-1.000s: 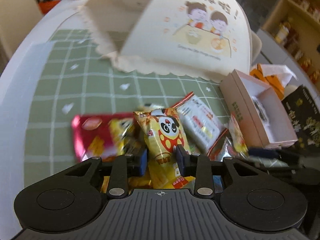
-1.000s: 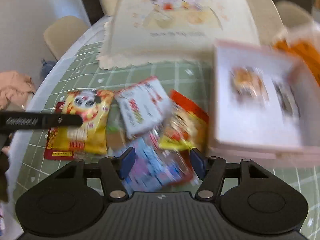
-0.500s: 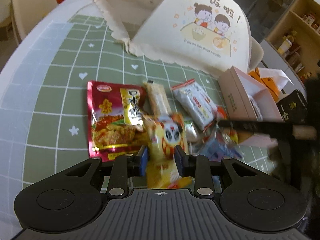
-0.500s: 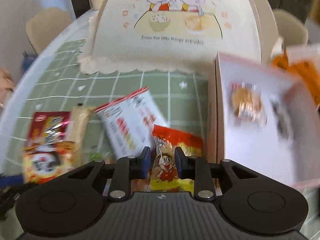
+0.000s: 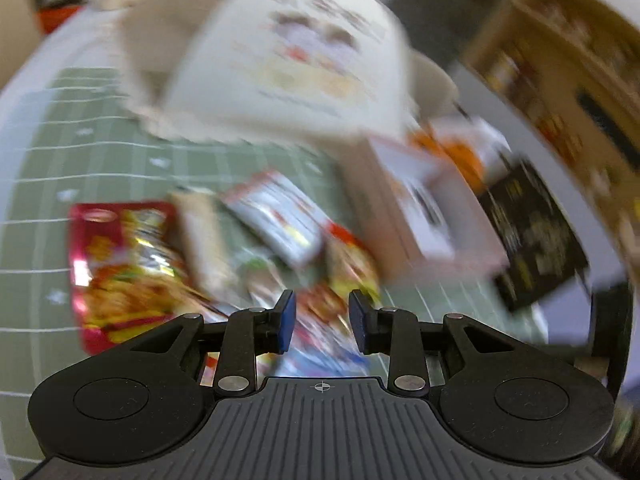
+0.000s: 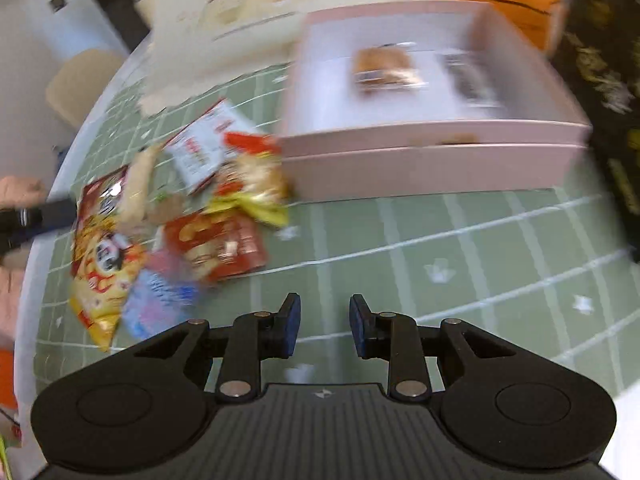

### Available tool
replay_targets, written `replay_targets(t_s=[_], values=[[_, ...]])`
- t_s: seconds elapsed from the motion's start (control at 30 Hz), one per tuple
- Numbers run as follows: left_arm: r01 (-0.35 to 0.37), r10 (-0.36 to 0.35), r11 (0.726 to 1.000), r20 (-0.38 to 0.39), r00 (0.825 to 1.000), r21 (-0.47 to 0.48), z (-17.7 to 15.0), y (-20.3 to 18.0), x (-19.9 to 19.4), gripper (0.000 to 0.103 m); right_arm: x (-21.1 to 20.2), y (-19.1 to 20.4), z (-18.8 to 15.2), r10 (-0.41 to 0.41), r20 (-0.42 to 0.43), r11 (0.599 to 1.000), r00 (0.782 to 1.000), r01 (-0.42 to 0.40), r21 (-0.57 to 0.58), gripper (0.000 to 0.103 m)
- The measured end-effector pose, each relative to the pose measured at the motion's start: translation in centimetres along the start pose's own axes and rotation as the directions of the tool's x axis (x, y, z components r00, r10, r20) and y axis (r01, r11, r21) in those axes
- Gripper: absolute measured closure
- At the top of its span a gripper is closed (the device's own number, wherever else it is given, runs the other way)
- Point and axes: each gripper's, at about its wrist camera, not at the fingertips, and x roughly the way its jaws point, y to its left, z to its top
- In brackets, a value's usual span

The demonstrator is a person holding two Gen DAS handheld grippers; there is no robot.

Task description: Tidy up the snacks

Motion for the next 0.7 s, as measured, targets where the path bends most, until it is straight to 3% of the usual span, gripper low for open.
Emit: replay_targets(t_s=[0.03, 0.1, 0.13, 0.17, 0.27, 0.37, 0.43, 0.5, 0.57, 0.7], values=[[0.0, 0.001, 0.999, -0.014, 1.0, 0.035, -0.5, -0.8, 0.4, 0.07, -0.2, 0.3, 0.3, -0.012, 0.013, 1.0, 1.0, 0.013, -0.02, 0.073], [-0.007, 0.01, 0.998, -0.037, 0.999, 0.063, -1.7, -1.7, 0.9, 0.07, -0.3, 1.4, 1.2, -0.03, 0.032, 0.997, 0.999, 0.032, -0.067, 0.055], [-0.01, 0.013, 0.998, -0.045, 0.999, 0.054, -2.2, -1.8, 1.0, 0.07, 0.2, 2.4, 1.6, -0.027, 0.04, 0.995, 0.999, 0.031, -0.09, 0.037], [-0.014, 0.016, 0.999, -0.05, 0.999, 0.037, -2.7, -1.7, 1.1, 0.07, 0.7, 3.0, 2.1, -0.019, 0.047, 0.995, 0.999, 0.023, -0.094, 0.032], [-0.056, 0.055, 0.998, -0.052, 0.997, -0.016, -3.9, -0.8, 0.3, 0.07, 3.2, 4.8, 3.5, -0.03, 0.053, 0.999, 0.998, 0.032, -0.028, 0.032], [-0.093, 0.09, 0.994, -0.045, 0.995, -0.05, -4.8, 0.2, -1.2, 0.07, 5.4, 5.7, 4.8, -0.058, 0.071, 0.993, 0.996, 0.05, 0.11, 0.032], [-0.112, 0.109, 0.992, -0.049, 0.993, -0.06, -5.3, 0.6, -2.1, 0.07, 6.1, 6.3, 5.1, -0.047, 0.087, 0.989, 0.995, 0.034, 0.144, 0.025], [-0.123, 0.119, 0.991, -0.057, 0.991, -0.06, -5.8, 0.7, -2.5, 0.07, 6.5, 7.2, 4.9, -0.06, 0.102, 0.993, 0.993, 0.049, 0.107, 0.028], [-0.108, 0.105, 0.993, -0.067, 0.992, -0.051, -6.3, 0.5, -2.7, 0.07, 6.5, 7.7, 4.7, -0.038, 0.106, 0.998, 0.994, 0.032, 0.051, 0.05], [-0.002, 0.002, 1.0, -0.128, 0.992, 0.0, -6.8, -1.2, -1.2, 0.07, 4.5, 6.4, 3.7, 0.021, 0.092, 1.0, 0.996, -0.021, -0.001, 0.062]])
